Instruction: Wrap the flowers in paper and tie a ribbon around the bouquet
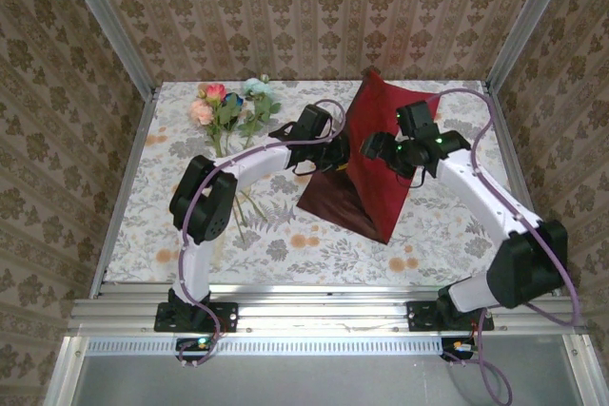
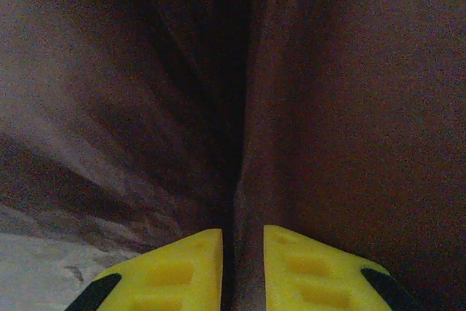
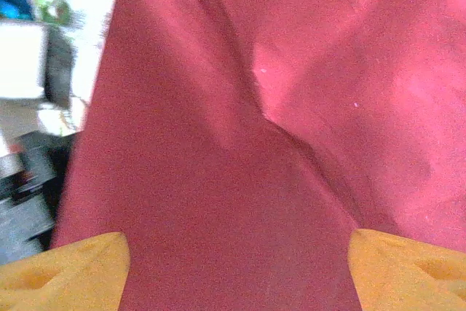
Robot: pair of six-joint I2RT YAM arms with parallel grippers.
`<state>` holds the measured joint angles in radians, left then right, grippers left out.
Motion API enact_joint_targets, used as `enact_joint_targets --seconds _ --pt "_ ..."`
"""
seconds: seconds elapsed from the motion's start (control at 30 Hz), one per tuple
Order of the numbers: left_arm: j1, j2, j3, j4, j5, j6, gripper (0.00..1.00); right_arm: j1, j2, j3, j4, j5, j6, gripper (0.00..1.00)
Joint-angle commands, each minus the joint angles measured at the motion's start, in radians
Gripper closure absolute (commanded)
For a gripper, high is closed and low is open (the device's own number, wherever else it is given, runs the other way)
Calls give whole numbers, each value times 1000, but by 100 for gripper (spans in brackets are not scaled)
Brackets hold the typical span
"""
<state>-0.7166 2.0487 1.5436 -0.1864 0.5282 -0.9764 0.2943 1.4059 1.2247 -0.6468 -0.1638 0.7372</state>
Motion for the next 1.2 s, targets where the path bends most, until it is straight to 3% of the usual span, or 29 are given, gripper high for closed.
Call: enact_joint_targets --seconds 0.0,0.33,0.6,0.73,0.83,0.9,1.17 --pt "-1 19 41 17 25 -17 78 8 -48 20 4 -37 -109 20" --pt "-6 33 75 18 40 -25 79 92 35 121 -75 -83 -214 21" --pt "-8 37 82 18 44 -22 79 109 118 177 -143 -47 -221 33" --pt "-10 39 84 19 46 -22 80 110 140 202 -174 -16 -221 56" --pt "-11 38 86 15 46 -17 80 110 134 208 -190 24 -212 86" --pt "-11 35 82 9 42 -16 80 109 119 206 -196 53 -202 99" --pt "-22 91 58 -38 37 -86 80 103 6 164 -179 140 -151 100"
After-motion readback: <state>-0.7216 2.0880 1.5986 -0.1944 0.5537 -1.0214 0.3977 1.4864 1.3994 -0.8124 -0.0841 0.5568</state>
